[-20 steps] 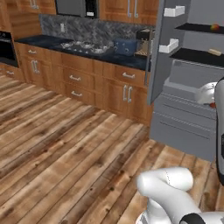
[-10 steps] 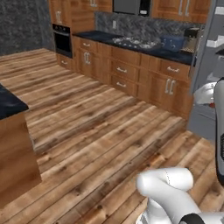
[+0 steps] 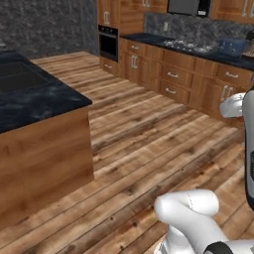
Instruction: Pick up the apple and mango from the fridge and place one fruit on each plate on the dining counter.
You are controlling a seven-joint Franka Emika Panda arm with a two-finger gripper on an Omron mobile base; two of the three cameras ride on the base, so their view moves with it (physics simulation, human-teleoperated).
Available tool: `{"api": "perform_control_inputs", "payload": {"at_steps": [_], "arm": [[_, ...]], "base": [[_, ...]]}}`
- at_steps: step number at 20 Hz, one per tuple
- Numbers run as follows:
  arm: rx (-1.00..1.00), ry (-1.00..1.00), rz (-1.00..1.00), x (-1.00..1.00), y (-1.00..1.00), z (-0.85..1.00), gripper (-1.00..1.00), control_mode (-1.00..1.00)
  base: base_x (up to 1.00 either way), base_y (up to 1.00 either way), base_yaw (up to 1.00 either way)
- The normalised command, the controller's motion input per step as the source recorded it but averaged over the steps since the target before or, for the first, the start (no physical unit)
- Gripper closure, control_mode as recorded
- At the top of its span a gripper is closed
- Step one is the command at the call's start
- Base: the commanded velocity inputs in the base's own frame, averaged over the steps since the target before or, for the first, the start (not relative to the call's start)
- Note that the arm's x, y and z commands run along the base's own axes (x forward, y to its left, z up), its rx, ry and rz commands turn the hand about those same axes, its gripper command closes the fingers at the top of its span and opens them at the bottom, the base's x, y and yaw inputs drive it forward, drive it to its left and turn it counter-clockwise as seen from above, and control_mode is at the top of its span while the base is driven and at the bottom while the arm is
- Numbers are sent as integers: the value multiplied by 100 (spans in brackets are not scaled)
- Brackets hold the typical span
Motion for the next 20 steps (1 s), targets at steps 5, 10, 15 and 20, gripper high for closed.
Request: {"api": "perform_control_inputs", "payload": {"at_steps": [5,10,15,20], "arm": [[0,0,0,0,0,0,100,100],[0,0,0,0,0,0,100,100],[0,0,0,0,0,0,100,100],[0,0,0,0,0,0,100,100]], "base": [[-3,100,4],[4,100,0],[30,100,0],[38,100,-1]]}}
